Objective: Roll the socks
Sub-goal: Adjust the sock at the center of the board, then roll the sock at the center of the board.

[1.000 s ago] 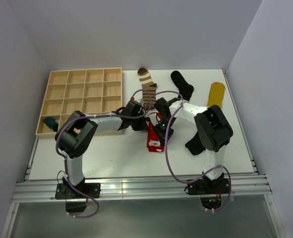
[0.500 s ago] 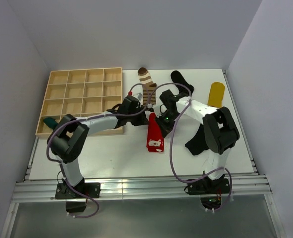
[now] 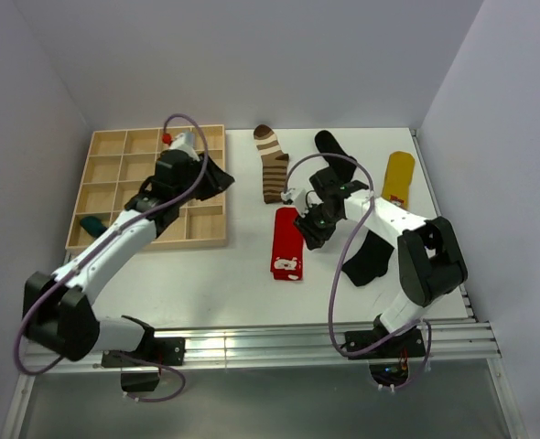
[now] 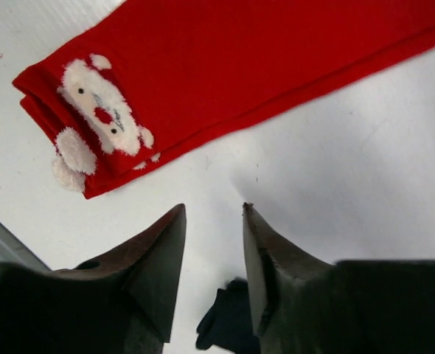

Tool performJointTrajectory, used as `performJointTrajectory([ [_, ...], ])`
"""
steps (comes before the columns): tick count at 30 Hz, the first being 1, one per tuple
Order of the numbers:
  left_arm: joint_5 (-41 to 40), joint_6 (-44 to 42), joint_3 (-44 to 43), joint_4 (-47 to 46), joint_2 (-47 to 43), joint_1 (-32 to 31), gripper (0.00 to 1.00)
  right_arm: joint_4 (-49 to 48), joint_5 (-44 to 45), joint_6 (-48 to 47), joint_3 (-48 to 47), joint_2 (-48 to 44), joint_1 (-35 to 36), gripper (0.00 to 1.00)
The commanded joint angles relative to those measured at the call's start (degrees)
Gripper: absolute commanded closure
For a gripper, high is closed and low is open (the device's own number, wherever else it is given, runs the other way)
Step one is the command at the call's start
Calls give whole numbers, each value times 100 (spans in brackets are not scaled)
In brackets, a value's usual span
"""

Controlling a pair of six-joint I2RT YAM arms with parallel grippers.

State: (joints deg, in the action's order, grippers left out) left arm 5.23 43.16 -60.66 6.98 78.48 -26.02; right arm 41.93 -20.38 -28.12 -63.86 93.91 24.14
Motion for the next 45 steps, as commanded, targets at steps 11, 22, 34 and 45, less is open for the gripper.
performJointTrajectory([
  [11,-453,-264,-745,866,-1326,501,47,-845,166,-976,795,-830,1092,43],
  [22,-208,-246,-666,761,-1274,510,46,-783,113,-1187,1033,-778,1787,38],
  [34,65,-158,-359,471,-1107,510,47,-880,69,-1091,1068,-408,2050,37],
  [45,215,-159,-192,286,-940,510,47,-1143,411,-1020,1296,-268,2174,40],
])
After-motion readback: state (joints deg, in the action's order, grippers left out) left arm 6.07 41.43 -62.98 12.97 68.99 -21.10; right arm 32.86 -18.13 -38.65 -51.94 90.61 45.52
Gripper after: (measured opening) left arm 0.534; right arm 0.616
